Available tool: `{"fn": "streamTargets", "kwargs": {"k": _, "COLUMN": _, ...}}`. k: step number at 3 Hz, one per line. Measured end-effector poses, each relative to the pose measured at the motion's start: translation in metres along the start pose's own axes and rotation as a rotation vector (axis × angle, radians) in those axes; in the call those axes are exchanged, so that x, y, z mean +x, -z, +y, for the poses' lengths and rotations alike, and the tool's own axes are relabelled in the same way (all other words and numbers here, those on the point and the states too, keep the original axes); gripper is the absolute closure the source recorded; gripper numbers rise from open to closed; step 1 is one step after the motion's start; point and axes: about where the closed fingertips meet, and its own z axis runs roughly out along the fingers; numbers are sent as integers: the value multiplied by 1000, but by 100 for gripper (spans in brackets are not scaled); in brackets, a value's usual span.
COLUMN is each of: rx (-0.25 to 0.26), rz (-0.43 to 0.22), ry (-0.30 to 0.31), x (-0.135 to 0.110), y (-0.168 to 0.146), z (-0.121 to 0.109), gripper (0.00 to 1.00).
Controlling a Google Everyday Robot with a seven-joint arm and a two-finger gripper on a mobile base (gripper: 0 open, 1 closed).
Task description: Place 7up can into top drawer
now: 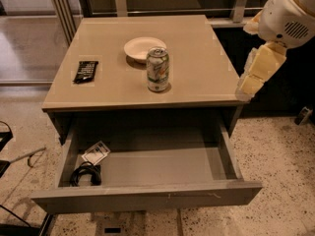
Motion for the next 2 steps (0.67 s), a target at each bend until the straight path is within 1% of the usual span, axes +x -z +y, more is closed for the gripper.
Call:
{"fn": "streamTargets", "kwargs": {"k": 1, "rx": -13, "rz": -158, "ry": -42, "x": -31, "y": -21, "z": -25, "gripper": 0}}
{"fn": "streamTargets", "kwargs": {"k": 2, "rx": -27, "rz": -352, "ry": -85, "x": -61, "y": -42, "z": -33, "gripper": 0}}
